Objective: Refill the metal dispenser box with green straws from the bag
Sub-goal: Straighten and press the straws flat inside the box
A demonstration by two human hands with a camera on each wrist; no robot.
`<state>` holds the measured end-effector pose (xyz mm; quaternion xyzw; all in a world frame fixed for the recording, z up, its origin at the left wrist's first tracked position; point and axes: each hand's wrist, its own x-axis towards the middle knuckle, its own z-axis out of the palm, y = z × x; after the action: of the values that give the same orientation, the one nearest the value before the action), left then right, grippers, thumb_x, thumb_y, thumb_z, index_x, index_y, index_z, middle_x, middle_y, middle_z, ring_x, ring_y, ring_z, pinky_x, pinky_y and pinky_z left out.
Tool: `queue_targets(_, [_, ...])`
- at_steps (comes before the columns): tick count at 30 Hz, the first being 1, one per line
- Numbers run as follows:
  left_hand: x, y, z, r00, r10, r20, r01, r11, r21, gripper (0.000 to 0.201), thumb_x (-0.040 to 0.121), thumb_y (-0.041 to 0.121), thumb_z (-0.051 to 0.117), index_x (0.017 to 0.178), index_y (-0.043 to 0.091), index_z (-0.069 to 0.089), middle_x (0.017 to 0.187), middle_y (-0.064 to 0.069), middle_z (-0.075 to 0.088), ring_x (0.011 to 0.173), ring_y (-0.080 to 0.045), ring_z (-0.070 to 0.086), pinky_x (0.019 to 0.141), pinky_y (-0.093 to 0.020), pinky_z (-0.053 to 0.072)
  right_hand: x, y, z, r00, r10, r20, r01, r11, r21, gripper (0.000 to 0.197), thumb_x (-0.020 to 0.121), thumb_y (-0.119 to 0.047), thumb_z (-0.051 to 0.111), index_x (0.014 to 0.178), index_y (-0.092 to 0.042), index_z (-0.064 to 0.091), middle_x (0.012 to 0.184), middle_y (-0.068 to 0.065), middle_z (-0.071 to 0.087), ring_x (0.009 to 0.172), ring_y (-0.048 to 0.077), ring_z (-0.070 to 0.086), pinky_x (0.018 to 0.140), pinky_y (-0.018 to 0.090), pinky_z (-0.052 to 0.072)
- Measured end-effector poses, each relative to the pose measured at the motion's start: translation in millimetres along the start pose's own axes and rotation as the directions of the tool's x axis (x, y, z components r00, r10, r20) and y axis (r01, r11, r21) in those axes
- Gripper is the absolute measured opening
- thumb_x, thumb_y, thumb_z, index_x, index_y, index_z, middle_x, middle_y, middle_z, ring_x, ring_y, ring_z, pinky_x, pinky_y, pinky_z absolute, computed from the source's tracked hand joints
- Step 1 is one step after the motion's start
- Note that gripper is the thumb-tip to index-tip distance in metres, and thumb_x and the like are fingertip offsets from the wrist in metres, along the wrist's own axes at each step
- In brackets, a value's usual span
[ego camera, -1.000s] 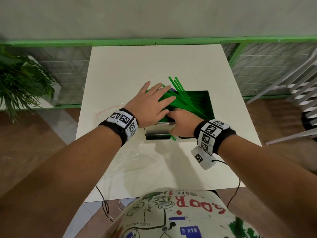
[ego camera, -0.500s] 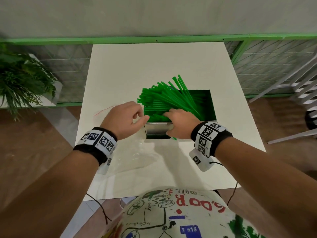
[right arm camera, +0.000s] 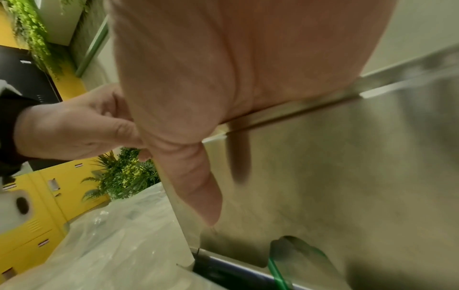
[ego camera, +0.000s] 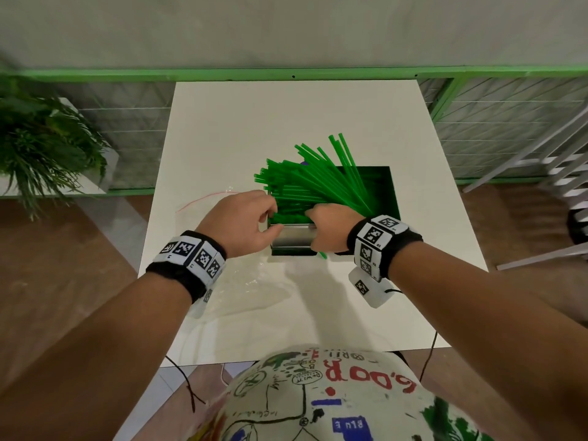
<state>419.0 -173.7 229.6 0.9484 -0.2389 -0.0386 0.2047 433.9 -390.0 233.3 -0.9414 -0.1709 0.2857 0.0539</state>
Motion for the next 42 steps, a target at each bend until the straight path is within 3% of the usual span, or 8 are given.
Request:
queue_targets(12, [2.2, 4.2, 1.8, 0.997, -0.057, 0.043, 0.056, 0.998, 0.031, 0.023, 0.088, 0.038, 0.07, 0.098, 0.018, 0.065, 0.085, 0.006, 0.061, 0.073, -0.018, 0.056, 0.069, -0.039, 0.053, 16.2, -11.9, -11.0, 0.979, 0.072, 0.19, -0.076, 0.997, 0.015, 0.032, 0.074, -0.025, 0.079, 0.093, -0.013, 0.057, 0.087, 0.004, 0.061, 0.068, 0.019, 0.057, 0.061, 0.03, 0.047])
queue_targets(16, [2.1, 5.9, 2.8, 0.998, -0.051, 0.032, 0.049, 0.998, 0.045, 0.024, 0.085, 0.038, 0.07, 0.099, 0.018, 0.066, 0.088, 0.005, 0.061, 0.076, -0.02, 0.059, 0.069, -0.042, 0.053, 19.0, -10.9, -15.0, 0.965, 0.06, 0.254, -0.088, 0.991, 0.098, 0.077, 0.075, -0.027, 0.081, 0.142, -0.013, 0.045, 0.108, 0.001, 0.055, 0.089, 0.021, 0.056, 0.073, 0.031, 0.049])
queue_targets(19, [-0.7, 3.8, 1.9, 1.0, -0.001, -0.012, 0.002, 0.996, 0.091, 0.029, 0.085, 0.04, 0.072, 0.102, 0.018, 0.065, 0.09, 0.003, 0.061, 0.073, -0.022, 0.06, 0.064, -0.038, 0.052, 16.9, -10.9, -15.4, 0.969, 0.051, 0.242, -0.083, 0.989, 0.124, 0.092, 0.077, -0.024, 0.079, 0.155, -0.019, 0.03, 0.125, 0.005, 0.059, 0.095, 0.02, 0.054, 0.076, 0.029, 0.046])
queue_targets(25, [-5.1, -3.8, -0.7, 0.997, 0.008, -0.077, 0.0, 0.996, 0.093, 0.047, 0.083, 0.051, 0.077, 0.114, 0.017, 0.066, 0.1, 0.002, 0.064, 0.071, -0.015, 0.051, 0.065, -0.03, 0.044, 14.6, -8.3, -15.3, 0.971, 0.036, 0.237, -0.086, 0.974, 0.208, 0.093, 0.078, -0.02, 0.078, 0.156, -0.019, 0.027, 0.145, 0.007, 0.051, 0.123, 0.025, 0.055, 0.086, 0.029, 0.046])
queue_targets(33, [-1.4, -4.1, -7.0, 0.994, 0.086, -0.06, -0.072, 0.977, 0.2, 0.053, 0.081, 0.053, 0.08, 0.113, 0.014, 0.066, 0.104, -0.003, 0.065, 0.07, -0.026, 0.065, 0.061, -0.037, 0.053, 11.2, -5.2, -13.8, 0.993, 0.015, 0.114, -0.047, 0.957, 0.286, 0.071, 0.078, -0.026, 0.076, 0.143, -0.015, 0.049, 0.104, -0.002, 0.06, 0.092, 0.02, 0.06, 0.076, 0.027, 0.049])
queue_targets(37, [-1.5, -6.9, -5.0, 0.991, 0.104, -0.08, -0.088, 0.98, 0.181, 0.051, 0.085, 0.058, 0.067, 0.11, 0.014, 0.066, 0.102, -0.004, 0.064, 0.07, -0.027, 0.066, 0.06, -0.042, 0.055, 9.0, -1.5, -23.4, 0.995, 0.02, 0.103, -0.049, 0.958, 0.281, 0.073, 0.078, -0.042, 0.079, 0.14, -0.012, 0.053, 0.119, 0.002, 0.065, 0.104, 0.021, 0.062, 0.085, 0.026, 0.048])
queue_targets(40, [-1.6, -11.1, -1.2, 0.992, 0.103, -0.069, -0.092, 0.984, 0.153, 0.053, 0.089, 0.062, 0.057, 0.11, 0.015, 0.067, 0.101, -0.003, 0.063, 0.074, -0.026, 0.068, 0.062, -0.043, 0.056, 0.6, 1.6, -36.0, 0.992, 0.039, 0.116, -0.072, 0.954, 0.292, 0.089, 0.08, -0.047, 0.078, 0.15, -0.009, 0.038, 0.146, 0.008, 0.052, 0.13, 0.025, 0.053, 0.102, 0.03, 0.043])
queue_targets(42, [-2.3, -12.5, 0.5, 0.992, 0.104, -0.075, -0.093, 0.986, 0.138, 0.054, 0.09, 0.064, 0.053, 0.109, 0.015, 0.068, 0.1, -0.002, 0.063, 0.073, -0.026, 0.067, 0.061, -0.042, 0.055, 0.9, 4.7, -42.3, 0.991, 0.029, 0.134, -0.068, 0.951, 0.301, 0.073, 0.08, -0.042, 0.079, 0.139, -0.009, 0.051, 0.129, 0.005, 0.063, 0.121, 0.027, 0.06, 0.096, 0.031, 0.048])
